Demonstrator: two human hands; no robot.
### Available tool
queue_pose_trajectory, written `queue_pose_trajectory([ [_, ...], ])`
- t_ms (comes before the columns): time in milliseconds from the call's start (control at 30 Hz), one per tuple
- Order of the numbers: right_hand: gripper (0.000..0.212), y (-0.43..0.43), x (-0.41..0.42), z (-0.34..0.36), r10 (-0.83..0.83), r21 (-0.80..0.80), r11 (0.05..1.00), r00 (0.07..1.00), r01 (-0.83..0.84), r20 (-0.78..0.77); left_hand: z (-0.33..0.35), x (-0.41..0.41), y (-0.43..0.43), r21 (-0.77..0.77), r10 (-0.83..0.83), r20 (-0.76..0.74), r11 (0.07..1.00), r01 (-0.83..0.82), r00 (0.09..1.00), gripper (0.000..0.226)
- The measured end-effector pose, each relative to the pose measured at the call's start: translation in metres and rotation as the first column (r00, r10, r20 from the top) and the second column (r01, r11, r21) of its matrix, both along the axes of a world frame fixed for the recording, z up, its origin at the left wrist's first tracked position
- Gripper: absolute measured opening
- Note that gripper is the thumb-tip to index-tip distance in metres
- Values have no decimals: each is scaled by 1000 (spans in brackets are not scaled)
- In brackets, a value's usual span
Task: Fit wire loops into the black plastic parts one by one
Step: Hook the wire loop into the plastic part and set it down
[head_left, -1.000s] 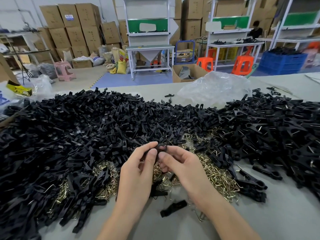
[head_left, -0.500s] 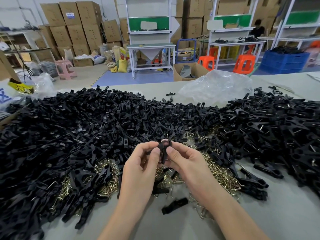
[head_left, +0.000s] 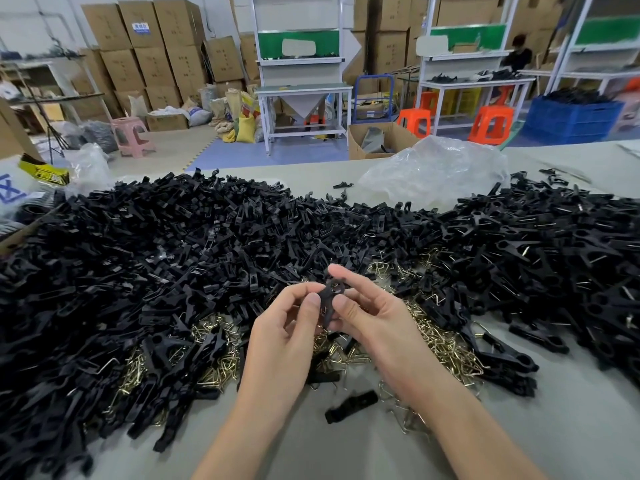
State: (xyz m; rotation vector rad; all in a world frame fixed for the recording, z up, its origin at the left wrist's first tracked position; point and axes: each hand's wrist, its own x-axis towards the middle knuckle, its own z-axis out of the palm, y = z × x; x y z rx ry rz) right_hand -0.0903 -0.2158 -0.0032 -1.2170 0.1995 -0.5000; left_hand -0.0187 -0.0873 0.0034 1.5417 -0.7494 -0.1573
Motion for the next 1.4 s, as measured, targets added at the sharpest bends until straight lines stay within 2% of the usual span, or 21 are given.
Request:
queue_pose_trajectory([
  [133,26,-2,-1,1,-22,-59,998,1000,23,12,-4,1,2,92,-2,70,996,-4,998,27],
  [267,24,-10,-2,4,-186,-26,982,981,187,51,-9,9,5,224,81,244,965,-137,966,27],
  [333,27,-16,-3,4,-267,57,963,961,263,76,-11,11,7,379,13,415,906,-186,910,29],
  [400,32,-20,-4,4,-330,103,941,940,321,84,-16,8,7,538,-126,585,799,-267,802,36],
  [500,31,-20,-4,4,-376,116,924,923,365,86,-20,4,4,599,-201,677,710,-371,709,39],
  [567,22,-20,-3,3,-389,101,919,918,381,73,-20,8,3,602,-177,679,690,-402,712,32],
  [667,19,-22,-2,1,-398,85,916,915,393,62,-17,16,4,616,-146,647,678,-400,748,30],
  [767,19,-23,-2,1,-401,76,915,914,396,63,-14,17,8,557,-72,629,736,-384,774,32],
  [833,20,-24,-2,0,-398,68,916,915,394,64,-13,15,8,463,36,531,824,-325,847,30],
  [900,24,-23,-1,0,-393,68,919,917,389,62,-13,14,6,324,123,361,913,-249,924,27],
  [1000,32,-23,-1,0,-373,65,927,926,369,61,-10,16,2,183,163,138,965,-187,977,41],
  [1033,33,-23,-1,0,-362,63,932,930,358,59,-9,17,2,178,159,115,968,-178,981,42],
  [1100,33,-22,0,-1,-337,57,941,940,334,55,-11,20,4,265,139,222,944,-197,965,39],
  [1200,28,-21,1,-2,-319,31,948,947,318,43,-17,26,12,504,-18,537,809,-303,843,33],
  [1300,20,-21,0,-3,-317,11,949,948,316,29,-16,30,17,635,-163,544,721,-277,823,39],
  [1400,22,-20,-1,-3,-317,-6,949,948,317,22,-16,36,19,672,-218,532,697,-251,818,33],
])
